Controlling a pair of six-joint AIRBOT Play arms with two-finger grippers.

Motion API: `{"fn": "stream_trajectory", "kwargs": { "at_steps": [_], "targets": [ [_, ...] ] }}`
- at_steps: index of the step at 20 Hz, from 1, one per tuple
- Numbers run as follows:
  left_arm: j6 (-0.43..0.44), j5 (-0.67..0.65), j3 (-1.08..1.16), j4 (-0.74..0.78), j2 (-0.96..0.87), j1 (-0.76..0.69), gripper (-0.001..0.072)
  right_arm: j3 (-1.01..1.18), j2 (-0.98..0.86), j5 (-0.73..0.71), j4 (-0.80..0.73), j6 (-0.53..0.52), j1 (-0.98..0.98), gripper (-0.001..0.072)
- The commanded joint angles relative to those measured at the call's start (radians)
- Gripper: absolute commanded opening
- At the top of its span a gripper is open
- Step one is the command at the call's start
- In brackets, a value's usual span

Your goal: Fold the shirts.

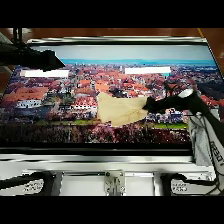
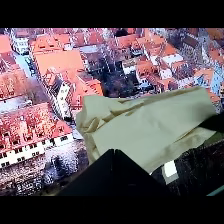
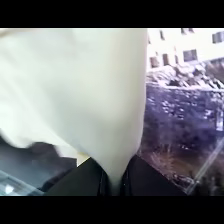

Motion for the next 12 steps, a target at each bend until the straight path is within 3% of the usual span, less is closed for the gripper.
{"fn": "stream_trajectory", "kwargs": {
  "at_steps": [1, 4, 8, 12],
  "targets": [
    [0.010, 0.006, 0.000, 0.000, 0.000, -0.001, 0.0037, 0.158, 0.164, 0.067, -0.054, -0.008, -0.151, 0.0059],
    [0.014, 0.009, 0.000, 0.000, 0.002, 0.004, 0.0037, 0.286, 0.284, 0.172, -0.293, 0.110, -0.351, 0.0059],
    [0.015, 0.010, 0.000, 0.000, 0.015, 0.008, 0.0038, 0.322, 0.358, 0.399, -0.504, 0.087, -0.592, 0.0059],
    [0.014, 0.005, 0.000, 0.000, 0.038, 0.008, 0.0038, 0.236, 0.357, 0.362, -0.668, 0.154, -0.778, 0.0060]
  ]
}}
